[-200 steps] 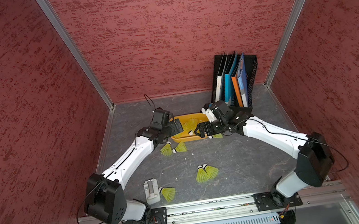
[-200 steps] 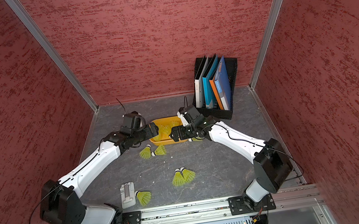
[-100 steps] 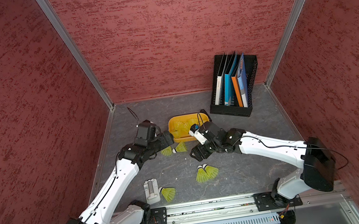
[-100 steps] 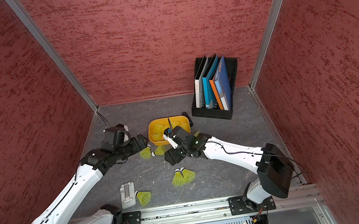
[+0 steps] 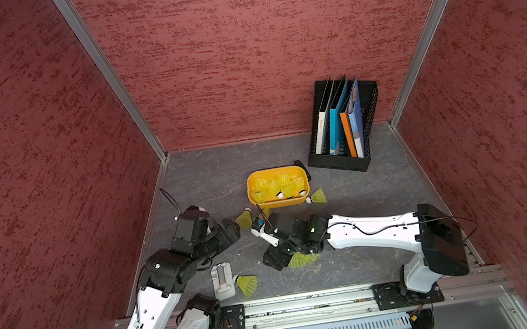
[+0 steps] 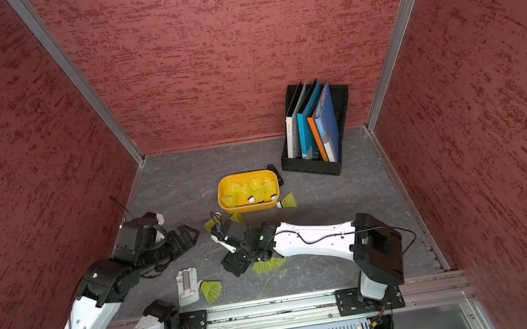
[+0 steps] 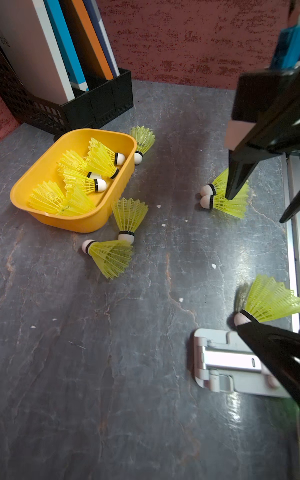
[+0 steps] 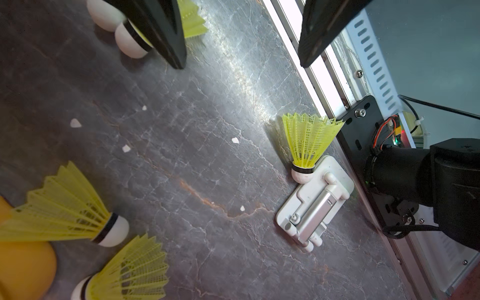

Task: Put the shuttlecocks into the storage box
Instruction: Pick up the shuttlecock at the center of the board.

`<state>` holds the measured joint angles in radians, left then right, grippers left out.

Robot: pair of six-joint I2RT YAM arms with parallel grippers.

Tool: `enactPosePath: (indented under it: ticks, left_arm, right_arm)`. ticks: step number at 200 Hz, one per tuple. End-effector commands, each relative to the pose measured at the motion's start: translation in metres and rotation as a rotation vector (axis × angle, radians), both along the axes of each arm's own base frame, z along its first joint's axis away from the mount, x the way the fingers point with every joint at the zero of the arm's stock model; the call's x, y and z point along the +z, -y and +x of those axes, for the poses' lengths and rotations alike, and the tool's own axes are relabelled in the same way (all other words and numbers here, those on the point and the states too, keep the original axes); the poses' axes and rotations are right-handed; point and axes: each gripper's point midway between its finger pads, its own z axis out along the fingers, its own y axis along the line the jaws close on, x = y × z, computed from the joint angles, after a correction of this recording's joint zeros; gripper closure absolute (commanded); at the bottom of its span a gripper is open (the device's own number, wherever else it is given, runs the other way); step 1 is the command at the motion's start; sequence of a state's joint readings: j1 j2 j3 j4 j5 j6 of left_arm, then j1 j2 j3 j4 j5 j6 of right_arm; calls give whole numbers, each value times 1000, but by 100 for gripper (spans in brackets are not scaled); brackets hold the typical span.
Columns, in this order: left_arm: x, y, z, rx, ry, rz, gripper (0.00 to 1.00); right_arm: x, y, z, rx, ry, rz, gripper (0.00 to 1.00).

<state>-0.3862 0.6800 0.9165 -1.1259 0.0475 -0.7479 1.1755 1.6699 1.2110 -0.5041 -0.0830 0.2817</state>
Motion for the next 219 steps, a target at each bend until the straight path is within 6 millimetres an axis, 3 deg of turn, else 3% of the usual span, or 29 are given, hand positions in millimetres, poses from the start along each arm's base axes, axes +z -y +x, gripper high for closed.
enactPosePath:
  ticks: [1,45,85,119,168,219]
  left_arm:
    - [-7,-9,-21,22,-57,1,0]
    - [-3,-12,-28,13,-56,12,0]
    - [14,-34,-41,85,-26,66,0]
    - [17,-35,-59,61,-62,58,0]
    - [26,-46,-75,80,-57,73,0]
    - [35,-58,-96,97,-56,82,0]
  right_arm:
    - [7,2,15,-91,31,4,29]
    - [4,0,-2,-1,53,-58,33]
    - [0,-31,-35,132,63,-53,33]
    - [-10,-51,-55,161,-32,-4,41]
    - [-9,-81,-122,339,-85,74,42]
    - [-3,-110,-135,373,-136,141,42]
